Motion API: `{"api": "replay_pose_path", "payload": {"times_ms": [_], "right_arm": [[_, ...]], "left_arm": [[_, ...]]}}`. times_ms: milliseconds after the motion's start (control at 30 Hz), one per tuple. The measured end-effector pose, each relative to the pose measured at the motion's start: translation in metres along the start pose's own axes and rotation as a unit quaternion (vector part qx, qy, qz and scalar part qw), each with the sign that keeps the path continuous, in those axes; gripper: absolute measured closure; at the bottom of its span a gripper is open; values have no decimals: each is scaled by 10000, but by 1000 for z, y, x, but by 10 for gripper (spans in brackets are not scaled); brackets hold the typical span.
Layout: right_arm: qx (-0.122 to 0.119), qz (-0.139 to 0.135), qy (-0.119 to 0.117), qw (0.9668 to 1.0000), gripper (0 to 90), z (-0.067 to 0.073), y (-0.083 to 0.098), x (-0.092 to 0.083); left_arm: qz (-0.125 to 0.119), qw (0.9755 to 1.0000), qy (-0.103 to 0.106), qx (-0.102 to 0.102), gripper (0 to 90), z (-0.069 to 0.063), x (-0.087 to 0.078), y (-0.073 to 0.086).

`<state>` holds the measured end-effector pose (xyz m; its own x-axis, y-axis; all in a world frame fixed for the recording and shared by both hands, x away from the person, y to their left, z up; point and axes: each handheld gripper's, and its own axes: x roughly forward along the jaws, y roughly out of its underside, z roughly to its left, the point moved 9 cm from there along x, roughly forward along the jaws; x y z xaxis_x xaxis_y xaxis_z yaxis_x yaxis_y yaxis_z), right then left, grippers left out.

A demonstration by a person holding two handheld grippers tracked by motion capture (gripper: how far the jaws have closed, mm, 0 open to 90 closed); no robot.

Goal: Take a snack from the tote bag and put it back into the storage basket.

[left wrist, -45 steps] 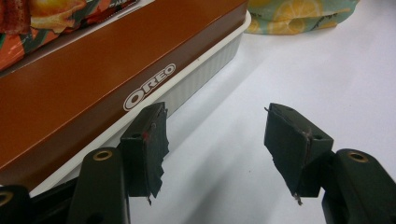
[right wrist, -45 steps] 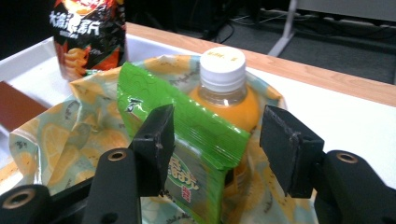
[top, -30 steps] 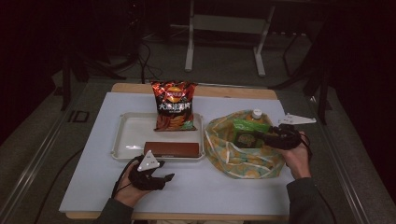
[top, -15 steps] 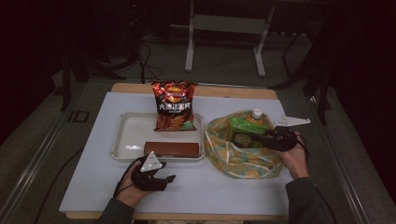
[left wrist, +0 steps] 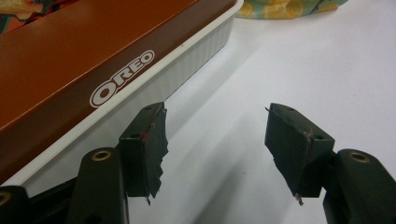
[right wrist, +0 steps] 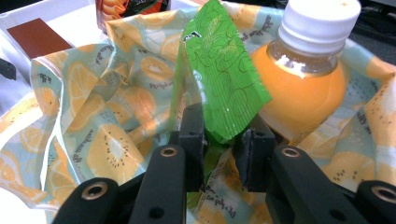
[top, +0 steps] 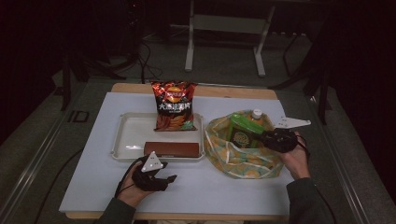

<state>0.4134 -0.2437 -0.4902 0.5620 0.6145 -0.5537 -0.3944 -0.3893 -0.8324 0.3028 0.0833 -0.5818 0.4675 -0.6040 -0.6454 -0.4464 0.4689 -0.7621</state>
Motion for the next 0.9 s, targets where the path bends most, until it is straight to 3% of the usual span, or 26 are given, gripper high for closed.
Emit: {"api": "replay_pose_path", "payload": {"times_ms": [900], "right_arm": [[-397, -94, 176, 9990, 754, 5, -29, -26]], "left_arm": [[-21, 10000, 20, -28, 382, 0, 1, -1]]}}
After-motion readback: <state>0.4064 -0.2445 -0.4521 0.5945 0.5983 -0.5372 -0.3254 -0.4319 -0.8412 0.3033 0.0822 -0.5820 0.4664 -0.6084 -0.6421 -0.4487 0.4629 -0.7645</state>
